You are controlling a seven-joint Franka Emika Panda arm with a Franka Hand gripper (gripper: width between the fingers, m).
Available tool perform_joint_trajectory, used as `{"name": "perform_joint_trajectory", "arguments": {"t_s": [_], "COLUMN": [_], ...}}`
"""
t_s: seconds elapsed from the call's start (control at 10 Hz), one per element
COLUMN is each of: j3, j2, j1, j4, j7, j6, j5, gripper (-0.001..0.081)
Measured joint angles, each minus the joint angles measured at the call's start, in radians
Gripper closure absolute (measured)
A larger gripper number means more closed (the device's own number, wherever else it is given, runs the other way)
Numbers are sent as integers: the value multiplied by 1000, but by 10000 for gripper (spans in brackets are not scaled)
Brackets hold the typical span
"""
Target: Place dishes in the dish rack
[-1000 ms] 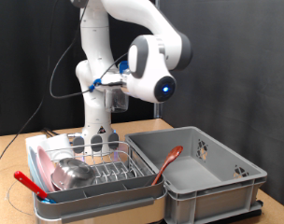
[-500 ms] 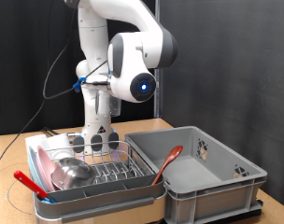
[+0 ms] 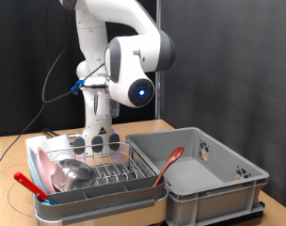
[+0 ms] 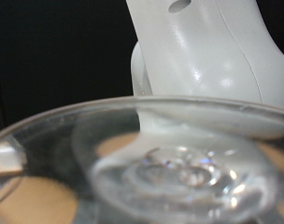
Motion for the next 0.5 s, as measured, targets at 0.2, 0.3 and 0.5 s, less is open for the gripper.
{"name": "perform_joint_trajectory", "arguments": {"t_s": [0.2,0.3,0.5], "j3": [0,0,0], "j2": [-19,-33,-70], "j1": [-25,-39,-62], "j4": [-23,-34,-64], "j7": [-2,-9,-63], "j6": [-1,4,42], "j5": [-2,-5,-21], "gripper": [708,708,708]}}
